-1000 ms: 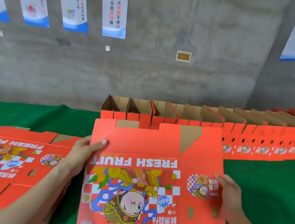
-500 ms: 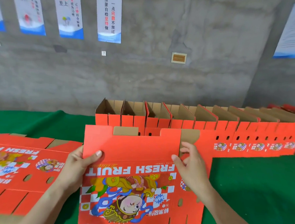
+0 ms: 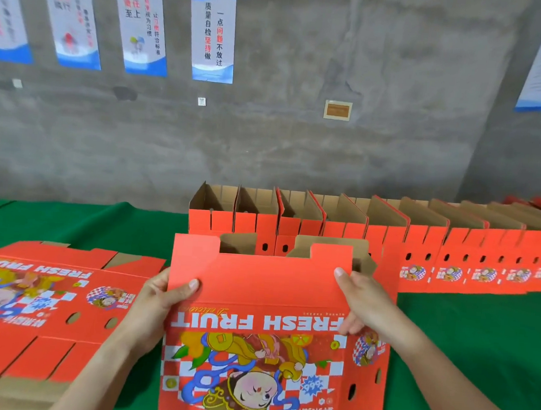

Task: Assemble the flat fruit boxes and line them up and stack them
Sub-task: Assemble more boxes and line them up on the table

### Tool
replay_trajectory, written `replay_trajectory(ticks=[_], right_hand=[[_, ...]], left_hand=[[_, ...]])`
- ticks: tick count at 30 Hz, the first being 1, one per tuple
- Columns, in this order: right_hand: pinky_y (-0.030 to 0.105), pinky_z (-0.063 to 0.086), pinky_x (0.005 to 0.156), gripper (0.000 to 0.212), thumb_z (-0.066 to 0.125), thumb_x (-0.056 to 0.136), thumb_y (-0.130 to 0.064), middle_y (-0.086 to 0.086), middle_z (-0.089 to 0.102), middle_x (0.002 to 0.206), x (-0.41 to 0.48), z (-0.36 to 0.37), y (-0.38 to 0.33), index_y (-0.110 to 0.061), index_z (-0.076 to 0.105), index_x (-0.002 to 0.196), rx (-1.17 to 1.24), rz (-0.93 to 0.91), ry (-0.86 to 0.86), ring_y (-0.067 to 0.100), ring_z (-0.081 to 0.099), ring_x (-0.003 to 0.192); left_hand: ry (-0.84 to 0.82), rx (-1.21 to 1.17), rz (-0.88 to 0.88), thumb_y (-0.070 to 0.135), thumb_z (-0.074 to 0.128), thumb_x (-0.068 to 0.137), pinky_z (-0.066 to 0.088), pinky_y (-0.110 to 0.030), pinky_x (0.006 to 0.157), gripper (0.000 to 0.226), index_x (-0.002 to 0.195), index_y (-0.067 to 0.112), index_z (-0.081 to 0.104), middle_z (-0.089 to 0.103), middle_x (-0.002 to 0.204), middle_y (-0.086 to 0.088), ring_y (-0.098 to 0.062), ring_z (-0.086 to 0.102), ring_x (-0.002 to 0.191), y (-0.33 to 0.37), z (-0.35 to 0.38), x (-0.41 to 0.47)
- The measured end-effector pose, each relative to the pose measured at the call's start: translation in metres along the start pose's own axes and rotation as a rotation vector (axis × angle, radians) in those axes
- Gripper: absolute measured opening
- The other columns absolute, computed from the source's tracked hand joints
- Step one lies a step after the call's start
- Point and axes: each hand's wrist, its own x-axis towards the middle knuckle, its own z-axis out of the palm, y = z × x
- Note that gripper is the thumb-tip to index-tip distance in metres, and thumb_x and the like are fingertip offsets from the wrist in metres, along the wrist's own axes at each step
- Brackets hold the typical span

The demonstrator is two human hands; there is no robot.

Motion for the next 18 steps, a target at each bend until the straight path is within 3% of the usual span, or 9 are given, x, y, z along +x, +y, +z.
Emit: replay_trajectory(ticks=[3,6,8,9,11,12,14,16,18], right_hand=[[0.028,0.050,0.068,0.058,0.021,0.101,-0.047,0.012,0.067,0.057,-0.002,0.000,0.004,-0.001,0.058,0.097,-0.112,-0.054,0.151,0.017,0.064,0.054],[0.037,0.045,0.074,0.062,0.026,0.098,-0.050,0.013,0.063,0.073,0.000,-0.002,0.012,0.000,0.060,0.084,-0.065,-0.102,0.349,0.028,0.063,0.076],[0.039,0.044,0.071,0.063,0.030,0.097,-0.052,0.017,0.061,0.076,-0.002,-0.005,0.015,0.002,0.057,0.081,0.060,-0.132,0.432,0.032,0.059,0.076],[0.039,0.042,0.066,0.063,0.031,0.095,-0.055,0.017,0.056,0.070,-0.003,-0.005,0.015,0.001,0.052,0.075,0.123,-0.148,0.457,0.032,0.054,0.069],[0.036,0.035,0.061,0.063,0.032,0.091,-0.058,0.011,0.045,0.062,-0.006,-0.005,0.014,0.000,0.043,0.068,0.219,-0.176,0.479,0.026,0.045,0.061],[0.035,0.034,0.060,0.064,0.033,0.089,-0.059,0.009,0.044,0.062,-0.008,-0.004,0.013,0.000,0.042,0.068,0.254,-0.187,0.481,0.023,0.044,0.060],[0.033,0.032,0.058,0.063,0.033,0.083,-0.064,0.005,0.040,0.059,-0.011,-0.002,0.013,-0.004,0.040,0.065,0.297,-0.209,0.492,0.018,0.040,0.058],[0.033,0.027,0.058,0.058,0.035,0.080,-0.065,0.001,0.033,0.057,-0.014,-0.001,0.013,-0.010,0.034,0.061,0.314,-0.239,0.512,0.014,0.034,0.056],[0.033,0.027,0.060,0.060,0.037,0.080,-0.064,0.004,0.032,0.058,-0.016,-0.003,0.013,-0.007,0.034,0.061,0.346,-0.265,0.516,0.015,0.032,0.058]], left_hand=[[-0.008,0.157,0.009,0.049,0.078,0.068,0.054,-0.040,0.073,0.051,0.099,0.010,0.069,0.072,0.094,-0.017,-0.028,0.069,0.079,0.005,-0.002,0.005],[-0.035,0.479,-0.006,0.080,0.032,0.082,0.042,-0.034,0.099,0.074,0.107,0.022,0.070,0.071,0.110,0.005,-0.010,0.063,0.108,0.015,-0.006,0.008],[-0.036,0.566,-0.015,0.070,0.014,0.089,0.038,-0.016,0.097,0.067,0.101,0.037,0.071,0.068,0.109,0.022,0.008,0.056,0.111,0.023,-0.002,0.008],[-0.025,0.608,-0.006,0.062,0.018,0.093,0.039,-0.014,0.093,0.059,0.097,0.037,0.071,0.069,0.108,0.020,0.008,0.057,0.110,0.027,0.001,0.008],[0.015,0.630,-0.024,0.040,0.047,0.098,0.043,-0.022,0.087,0.021,0.102,0.032,0.067,0.067,0.115,0.007,-0.005,0.060,0.108,0.034,0.006,0.009],[-0.012,0.643,-0.059,0.031,0.063,0.089,0.045,-0.025,0.084,0.018,0.107,0.031,0.062,0.066,0.118,0.003,-0.008,0.060,0.105,0.038,0.008,0.009],[-0.076,0.695,-0.199,0.028,0.062,0.066,0.052,-0.032,0.079,0.047,0.113,0.032,0.056,0.068,0.108,0.003,-0.013,0.064,0.097,0.043,0.009,0.009],[-0.143,0.745,-0.258,0.022,0.061,0.059,0.055,-0.030,0.064,0.046,0.105,0.023,0.059,0.073,0.089,0.001,-0.011,0.068,0.079,0.050,0.011,0.008],[-0.190,0.782,-0.205,0.006,0.066,0.061,0.053,-0.026,0.057,0.034,0.095,0.008,0.064,0.072,0.084,-0.009,-0.009,0.064,0.068,0.052,0.012,0.008]])
